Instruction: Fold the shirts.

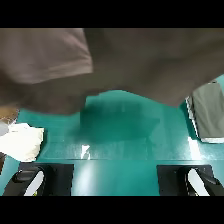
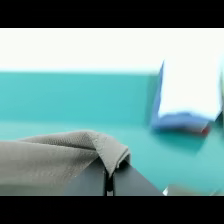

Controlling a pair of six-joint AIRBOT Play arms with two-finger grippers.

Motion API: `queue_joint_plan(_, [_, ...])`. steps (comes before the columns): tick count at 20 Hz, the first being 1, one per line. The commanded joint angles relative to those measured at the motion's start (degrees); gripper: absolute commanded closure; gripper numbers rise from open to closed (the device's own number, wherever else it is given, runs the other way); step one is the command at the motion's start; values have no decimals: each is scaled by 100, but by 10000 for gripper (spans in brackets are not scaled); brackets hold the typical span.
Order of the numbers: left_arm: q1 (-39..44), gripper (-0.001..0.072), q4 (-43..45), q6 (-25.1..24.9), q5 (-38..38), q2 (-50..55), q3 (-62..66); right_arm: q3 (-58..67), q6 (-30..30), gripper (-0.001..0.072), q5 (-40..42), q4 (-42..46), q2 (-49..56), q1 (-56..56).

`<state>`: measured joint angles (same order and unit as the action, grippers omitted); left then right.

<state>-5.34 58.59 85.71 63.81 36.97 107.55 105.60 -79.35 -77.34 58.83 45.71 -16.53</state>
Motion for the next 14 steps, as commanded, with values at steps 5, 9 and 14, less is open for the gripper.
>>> queue_joint_plan(5, [-4,686,282,289,514,595,999,1517,-400,694,-1086,129,743,-293])
queue_joint_plan(9, [-4,686,234,280,1283,1731,225,-210,-420,694,-1158,260,990,-50])
queue_joint_plan(14, [-4,685,249,76,1305,3438,-1255,-1388,-772,693,-1176,2153,2463,1537])
